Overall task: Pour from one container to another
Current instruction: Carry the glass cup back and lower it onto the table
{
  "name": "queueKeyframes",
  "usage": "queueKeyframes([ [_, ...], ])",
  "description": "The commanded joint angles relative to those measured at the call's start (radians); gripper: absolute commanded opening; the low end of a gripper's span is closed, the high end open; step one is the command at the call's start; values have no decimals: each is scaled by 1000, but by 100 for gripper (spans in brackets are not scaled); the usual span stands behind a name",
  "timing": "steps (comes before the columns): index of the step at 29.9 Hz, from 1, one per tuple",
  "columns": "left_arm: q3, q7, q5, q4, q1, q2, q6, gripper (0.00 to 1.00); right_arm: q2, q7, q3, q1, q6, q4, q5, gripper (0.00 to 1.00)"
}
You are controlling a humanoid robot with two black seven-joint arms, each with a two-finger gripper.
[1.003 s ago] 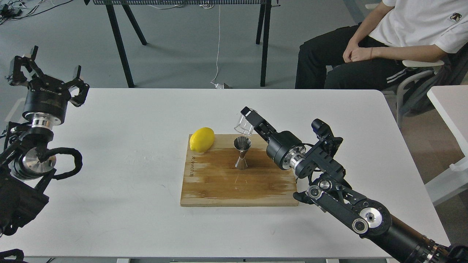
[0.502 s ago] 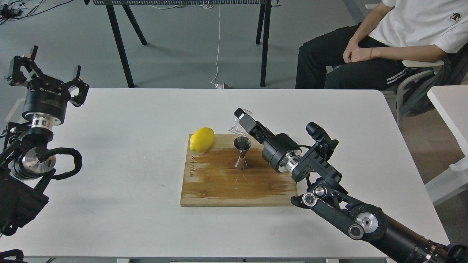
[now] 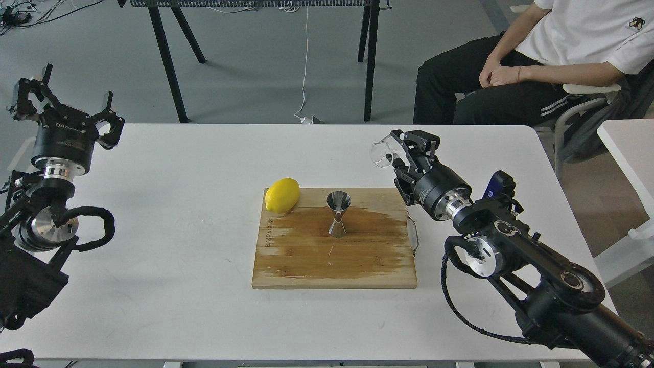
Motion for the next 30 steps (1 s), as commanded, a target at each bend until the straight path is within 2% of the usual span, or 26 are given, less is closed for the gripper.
queueKeyframes([
  [1,2,0,-2,-1,0,-9,0,100,-45,-45,73,-18,7,-42,259,29],
  [4,2,0,-2,-3,0,-21,0,100,-63,-66,131,-47,43,-106,470,29],
  [12,2,0,-2,-3,0,-18,14,100,-68,-191,231,-130,221,-338,893,29],
  [19,10,0,-2,-3,0,-16,19,100,-54,-192,283,-176,292,-433,945,30],
  [22,10,0,-2,-3,0,-21,19,100,-36,-194,320,-204,321,-456,953,34],
  [30,11,0,0,-3,0,-22,20,100,12,-197,312,-201,401,-601,951,35],
])
